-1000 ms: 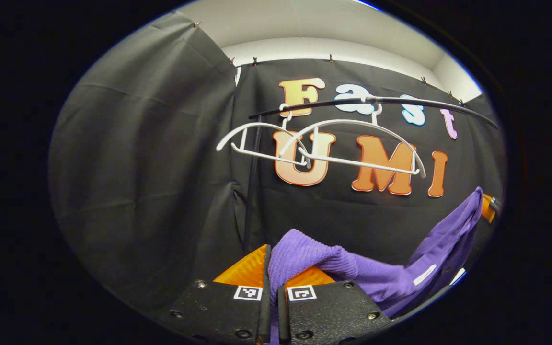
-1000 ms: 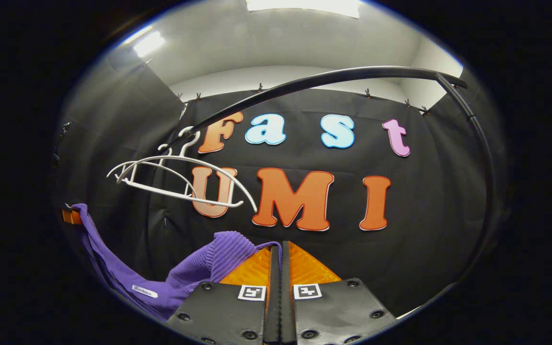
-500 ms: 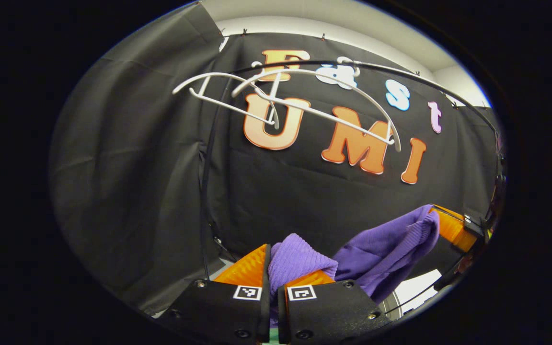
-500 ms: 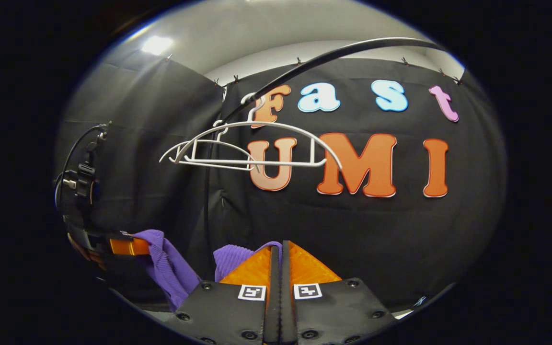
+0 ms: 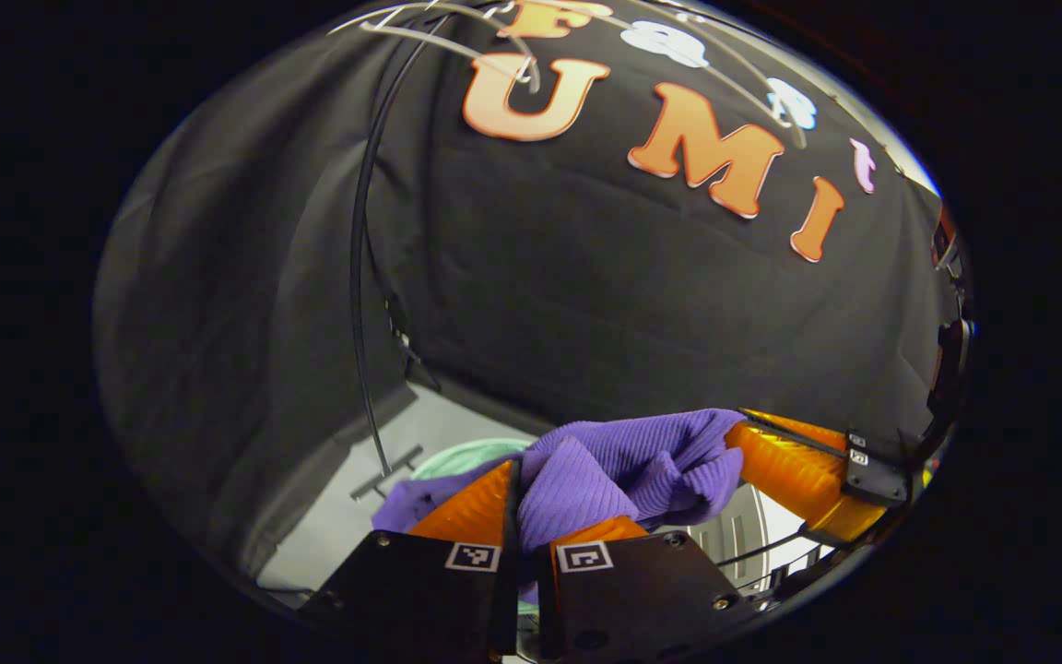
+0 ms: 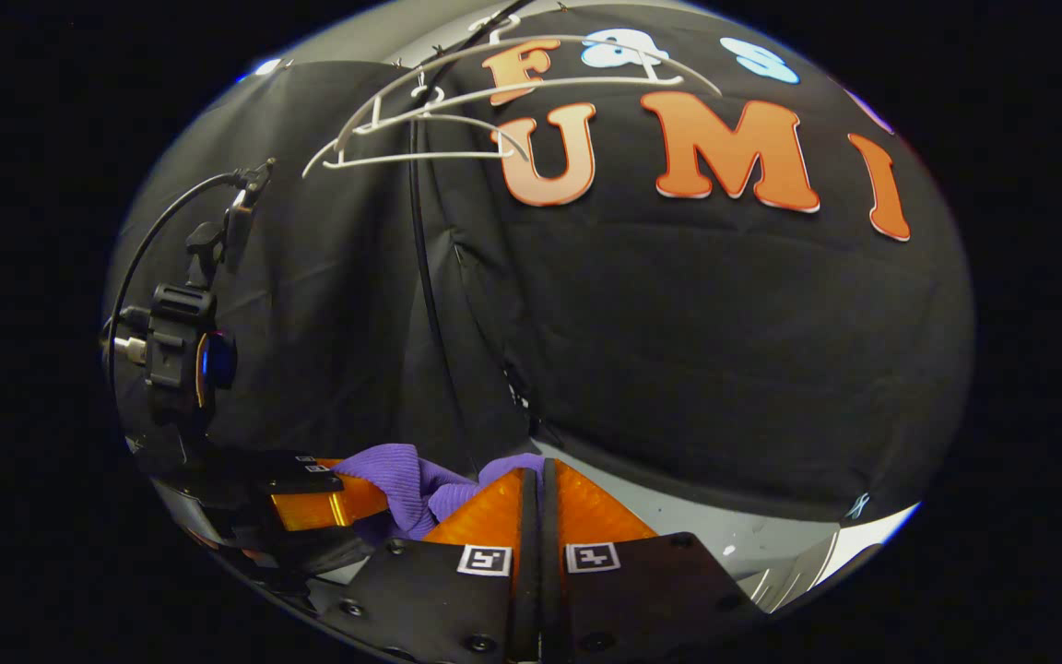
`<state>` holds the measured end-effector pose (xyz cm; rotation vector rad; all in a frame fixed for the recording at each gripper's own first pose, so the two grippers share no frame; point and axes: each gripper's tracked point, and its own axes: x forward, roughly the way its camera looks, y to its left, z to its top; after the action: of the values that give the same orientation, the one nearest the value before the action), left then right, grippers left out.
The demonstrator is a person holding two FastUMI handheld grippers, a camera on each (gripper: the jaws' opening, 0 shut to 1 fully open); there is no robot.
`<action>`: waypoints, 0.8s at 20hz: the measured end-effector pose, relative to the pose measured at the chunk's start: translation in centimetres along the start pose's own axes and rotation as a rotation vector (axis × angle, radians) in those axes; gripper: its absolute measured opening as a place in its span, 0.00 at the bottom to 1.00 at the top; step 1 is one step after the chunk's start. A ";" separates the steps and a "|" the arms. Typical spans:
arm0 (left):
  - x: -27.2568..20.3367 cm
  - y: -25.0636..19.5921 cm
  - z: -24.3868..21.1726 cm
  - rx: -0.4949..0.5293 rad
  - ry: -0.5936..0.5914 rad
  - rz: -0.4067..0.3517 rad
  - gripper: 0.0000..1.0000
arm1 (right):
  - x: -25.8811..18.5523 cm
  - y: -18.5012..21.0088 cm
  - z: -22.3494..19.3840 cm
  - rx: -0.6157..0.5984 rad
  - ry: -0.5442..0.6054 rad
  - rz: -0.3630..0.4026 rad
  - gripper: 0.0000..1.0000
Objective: Grasp the clothes on the hanger with both hands and then place them into the laundry hamper below.
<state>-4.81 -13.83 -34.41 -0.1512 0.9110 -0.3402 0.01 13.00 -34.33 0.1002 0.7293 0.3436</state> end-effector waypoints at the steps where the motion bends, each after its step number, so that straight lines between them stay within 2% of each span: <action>1: 0.6 0.2 -0.8 -0.016 0.024 0.010 0.10 | 0.4 0.0 -1.3 0.013 0.029 -0.001 0.09; 4: 2.2 1.3 -3.8 -0.043 0.082 0.042 0.11 | 1.1 -0.1 -4.6 0.079 0.113 -0.008 0.08; 5: 2.3 1.5 -4.5 -0.050 0.094 0.042 0.14 | 1.1 -0.3 -5.6 0.092 0.134 -0.014 0.08; 6: 2.4 1.5 -5.0 -0.056 0.103 0.040 0.25 | 0.7 -0.5 -6.4 0.103 0.157 -0.004 0.09; 8: 1.7 1.1 -6.0 -0.056 0.109 0.037 0.37 | 0.6 -1.1 -7.0 0.118 0.153 -0.012 0.08; 9: 1.5 1.2 -6.3 -0.051 0.111 0.040 0.33 | 0.6 -1.2 -7.3 0.118 0.156 -0.015 0.08; 10: 1.4 1.4 -6.5 -0.042 0.116 0.050 0.55 | 0.6 -1.2 -7.9 0.114 0.173 -0.016 0.08; 11: 1.3 1.8 -6.8 -0.034 0.118 0.066 0.61 | 0.7 -1.2 -8.4 0.117 0.195 -0.017 0.00; 12: 1.4 2.1 -6.9 -0.030 0.124 0.077 0.73 | 0.6 -1.2 -9.2 0.126 0.215 -0.024 0.28; 14: 1.1 2.5 -6.8 -0.035 0.126 0.091 0.95 | 0.8 -1.5 -10.4 0.143 0.242 -0.032 0.53; 15: 0.9 2.6 -6.9 -0.039 0.124 0.093 0.96 | 0.7 -1.6 -11.1 0.150 0.257 -0.037 0.66; 16: 0.7 2.8 -6.8 -0.042 0.121 0.097 0.96 | 0.6 -1.9 -11.4 0.160 0.264 -0.045 0.70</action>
<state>-9.22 -11.35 -39.79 -0.1253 1.0420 -0.2417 -6.70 11.09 -43.63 0.1923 1.0195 0.2576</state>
